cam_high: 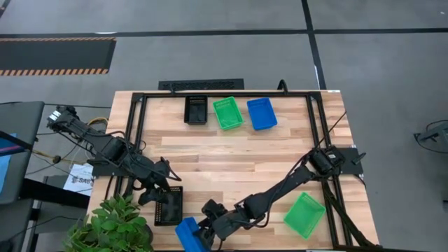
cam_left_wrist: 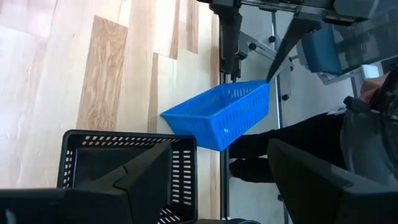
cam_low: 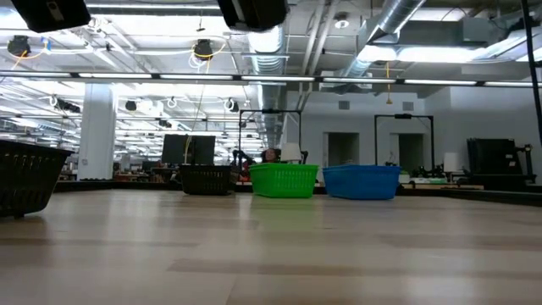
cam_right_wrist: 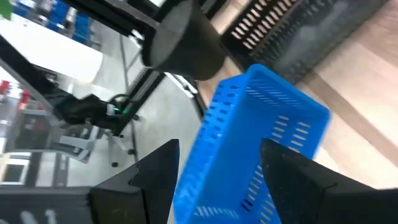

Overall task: Stack baskets by color
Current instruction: Stack the bottom blue bin on top of the top blue bins

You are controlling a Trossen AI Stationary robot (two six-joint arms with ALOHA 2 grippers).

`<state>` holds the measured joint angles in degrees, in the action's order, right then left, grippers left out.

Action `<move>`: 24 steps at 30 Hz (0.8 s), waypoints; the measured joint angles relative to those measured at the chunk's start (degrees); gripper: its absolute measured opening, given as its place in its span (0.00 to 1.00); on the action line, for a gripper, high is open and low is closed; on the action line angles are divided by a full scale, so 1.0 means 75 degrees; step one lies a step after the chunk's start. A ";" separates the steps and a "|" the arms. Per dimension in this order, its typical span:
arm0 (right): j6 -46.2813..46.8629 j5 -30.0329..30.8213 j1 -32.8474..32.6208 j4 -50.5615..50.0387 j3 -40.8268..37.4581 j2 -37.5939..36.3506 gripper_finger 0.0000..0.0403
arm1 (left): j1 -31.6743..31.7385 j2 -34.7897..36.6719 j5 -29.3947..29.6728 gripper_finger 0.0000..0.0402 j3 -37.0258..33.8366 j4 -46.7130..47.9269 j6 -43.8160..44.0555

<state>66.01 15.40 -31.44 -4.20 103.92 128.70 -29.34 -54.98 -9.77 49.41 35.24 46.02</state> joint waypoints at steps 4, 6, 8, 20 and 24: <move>0.0144 0.0001 -0.0044 0.0466 0.0000 0.0000 0.61 | 0.0000 0.0000 0.0089 0.64 0.0000 0.0003 -0.0073; 0.0209 0.0120 -0.0082 0.0632 0.0000 -0.0003 0.61 | 0.0000 0.0000 0.0136 0.64 0.0000 0.0000 -0.0070; 0.0323 0.0252 -0.0133 0.0637 0.0000 -0.0006 0.61 | 0.0003 0.0000 0.0151 0.64 0.0000 0.0002 -0.0116; 0.0433 0.0308 -0.0244 0.0187 0.0036 0.0205 0.61 | 0.0001 0.0000 0.0220 0.64 0.0000 0.0006 -0.0376; 0.0697 -0.0365 -0.0188 0.0819 0.0434 0.0991 0.61 | 0.0003 0.0003 0.0217 0.64 0.0000 0.0030 -0.0362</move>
<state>71.24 12.66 -32.86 1.94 107.18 136.14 -29.32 -54.96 -8.14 49.41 35.47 43.31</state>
